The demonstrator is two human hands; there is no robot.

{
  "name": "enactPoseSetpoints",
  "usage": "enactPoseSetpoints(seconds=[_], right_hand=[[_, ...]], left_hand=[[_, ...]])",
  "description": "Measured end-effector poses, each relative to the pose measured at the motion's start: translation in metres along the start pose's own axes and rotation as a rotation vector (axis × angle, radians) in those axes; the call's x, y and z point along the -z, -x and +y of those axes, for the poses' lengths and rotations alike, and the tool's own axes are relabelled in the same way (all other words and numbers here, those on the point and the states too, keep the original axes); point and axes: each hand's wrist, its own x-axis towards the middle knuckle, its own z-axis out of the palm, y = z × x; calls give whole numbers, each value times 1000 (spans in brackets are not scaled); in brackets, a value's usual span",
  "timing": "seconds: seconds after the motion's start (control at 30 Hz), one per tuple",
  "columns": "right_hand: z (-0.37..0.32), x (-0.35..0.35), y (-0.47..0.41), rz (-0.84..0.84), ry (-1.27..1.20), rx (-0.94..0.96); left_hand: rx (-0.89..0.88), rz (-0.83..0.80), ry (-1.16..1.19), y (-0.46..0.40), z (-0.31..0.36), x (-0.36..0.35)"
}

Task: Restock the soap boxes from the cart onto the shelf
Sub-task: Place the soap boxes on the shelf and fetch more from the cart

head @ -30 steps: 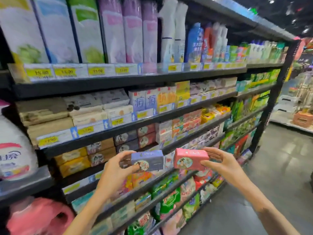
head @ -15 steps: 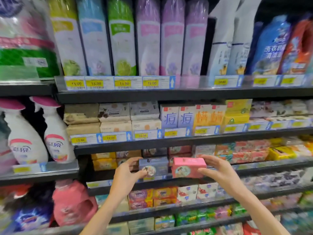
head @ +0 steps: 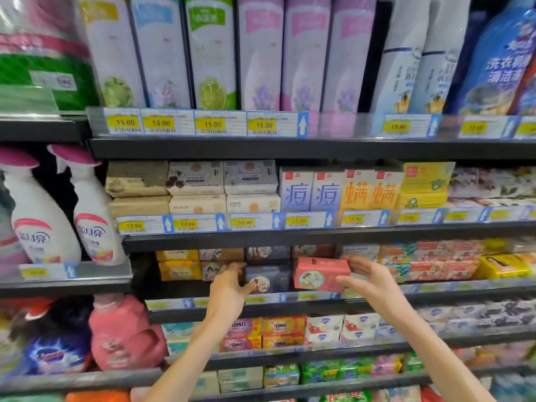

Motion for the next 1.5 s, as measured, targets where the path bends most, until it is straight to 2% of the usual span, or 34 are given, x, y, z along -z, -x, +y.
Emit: enactPoseSetpoints(seconds=[0.27, 0.63, 0.9, 1.07, 1.17, 1.33, 1.5], right_hand=[[8, -4, -9, -6, 26, -24], [15, -24, -15, -10, 167, -35], [29, -48, -11, 134, 358, 74], [31, -57, -9, 248, 334, 101], [28, -61, 3, 325, 475, 218], [32, -66, 13, 304, 679, 512], [34, -76, 17, 248, 666, 511]], left_hand=[[72, 86, -63, -2, 6, -8], [64, 96, -108, -2, 5, -12], [45, 99, -114, -3, 3, -12], [47, 92, -116, -4, 2, -13], [46, 96, -119, -4, 3, -15], [40, 103, -125, -5, 3, -17], [32, 113, -105, -5, 5, -22]])
